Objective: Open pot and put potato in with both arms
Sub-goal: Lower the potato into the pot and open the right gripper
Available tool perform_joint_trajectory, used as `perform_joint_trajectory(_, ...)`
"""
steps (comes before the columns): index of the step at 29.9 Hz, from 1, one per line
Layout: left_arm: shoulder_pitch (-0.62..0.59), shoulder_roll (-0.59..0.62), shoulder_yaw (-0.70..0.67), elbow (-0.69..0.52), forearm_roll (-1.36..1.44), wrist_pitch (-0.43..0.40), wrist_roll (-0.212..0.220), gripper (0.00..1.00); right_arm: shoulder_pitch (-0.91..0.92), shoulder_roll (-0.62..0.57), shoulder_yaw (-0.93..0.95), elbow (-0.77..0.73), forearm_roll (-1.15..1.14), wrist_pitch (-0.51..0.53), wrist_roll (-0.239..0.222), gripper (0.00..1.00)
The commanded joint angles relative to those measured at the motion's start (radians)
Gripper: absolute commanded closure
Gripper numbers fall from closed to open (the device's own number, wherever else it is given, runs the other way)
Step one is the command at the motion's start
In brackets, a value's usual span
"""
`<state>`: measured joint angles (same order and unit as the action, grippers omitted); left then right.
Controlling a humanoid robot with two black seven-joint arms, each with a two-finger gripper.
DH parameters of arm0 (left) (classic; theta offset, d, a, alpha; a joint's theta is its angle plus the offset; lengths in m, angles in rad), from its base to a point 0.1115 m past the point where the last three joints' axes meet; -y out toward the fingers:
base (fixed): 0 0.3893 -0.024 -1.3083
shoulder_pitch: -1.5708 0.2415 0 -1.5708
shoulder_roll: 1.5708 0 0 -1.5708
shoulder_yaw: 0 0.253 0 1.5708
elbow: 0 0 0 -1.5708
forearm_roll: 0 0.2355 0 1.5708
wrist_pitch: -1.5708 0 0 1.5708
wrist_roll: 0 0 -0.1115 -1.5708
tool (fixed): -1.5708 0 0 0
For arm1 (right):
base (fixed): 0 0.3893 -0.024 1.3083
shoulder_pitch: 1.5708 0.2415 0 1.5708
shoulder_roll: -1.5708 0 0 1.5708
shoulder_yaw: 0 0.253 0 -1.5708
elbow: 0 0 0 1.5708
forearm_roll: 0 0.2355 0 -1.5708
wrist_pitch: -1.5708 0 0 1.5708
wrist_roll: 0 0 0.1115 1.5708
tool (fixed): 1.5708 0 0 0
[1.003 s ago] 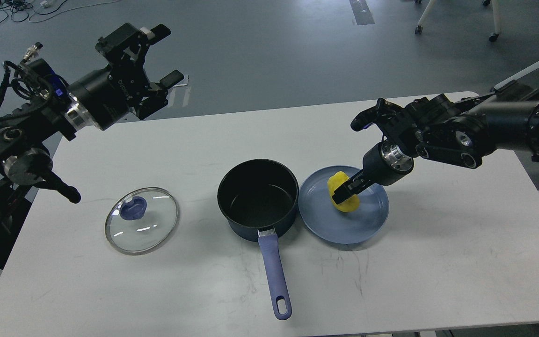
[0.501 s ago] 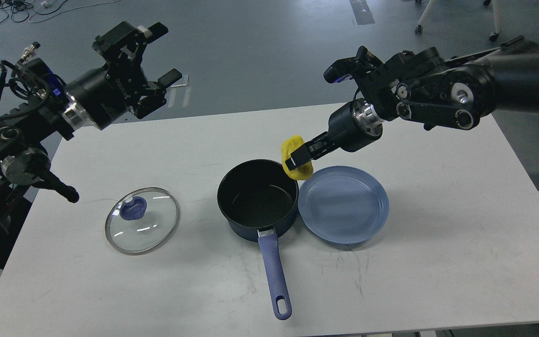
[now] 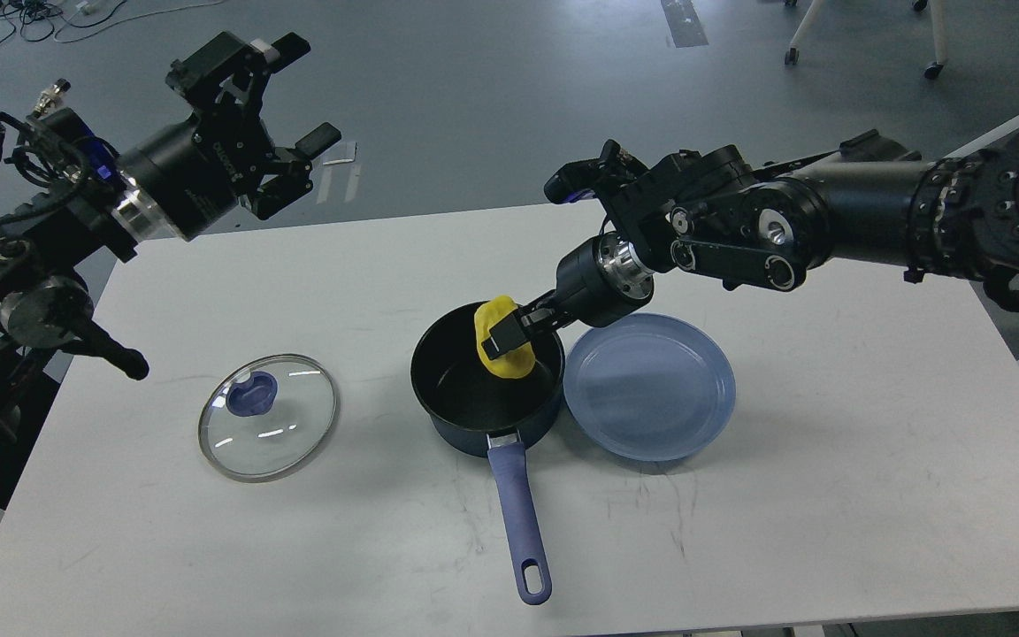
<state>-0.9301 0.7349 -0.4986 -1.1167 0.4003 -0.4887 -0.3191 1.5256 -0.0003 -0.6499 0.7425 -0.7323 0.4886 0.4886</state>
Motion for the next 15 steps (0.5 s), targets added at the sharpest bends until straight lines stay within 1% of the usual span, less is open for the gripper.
perform_joint_trajectory(1,0.0,0.0,0.0,0.0,0.0,0.0,0.0,0.02,-0.015,0.0,0.0,-0.015,0.001,0.0,0.0,0.67)
perform_joint_trajectory(2,0.0,0.0,0.0,0.0,0.0,0.0,0.0,0.02,-0.019,0.0,0.0,-0.015,0.001,0.0,0.0,0.65)
perform_joint_trajectory(6,0.0,0.0,-0.001,0.0,0.0,0.0,0.0,0.02,-0.027,0.0,0.0,-0.015,0.002,0.0,0.0,0.63)
perform_joint_trajectory(9,0.0,0.0,-0.001,0.0,0.0,0.0,0.0,0.02,-0.028,0.0,0.001,-0.015,0.004,0.0,0.0,0.59)
perform_joint_trajectory(10,0.0,0.0,-0.001,-0.002,0.0,0.0,0.0,0.02,-0.03,0.0,0.001,-0.017,0.004,0.0,0.0,0.54)
perform_joint_trajectory(12,0.0,0.001,-0.001,-0.002,0.0,0.0,0.0,0.02,-0.03,0.0,0.001,-0.015,0.004,0.0,0.0,0.5)
perform_joint_trajectory(13,0.0,0.001,-0.001,-0.002,0.0,0.0,0.0,0.02,-0.03,0.0,0.001,-0.015,0.004,0.0,0.0,0.46)
perform_joint_trajectory(15,0.0,0.001,-0.001,0.0,0.0,0.0,0.0,0.02,-0.03,0.0,0.001,-0.017,0.004,0.0,0.0,0.42)
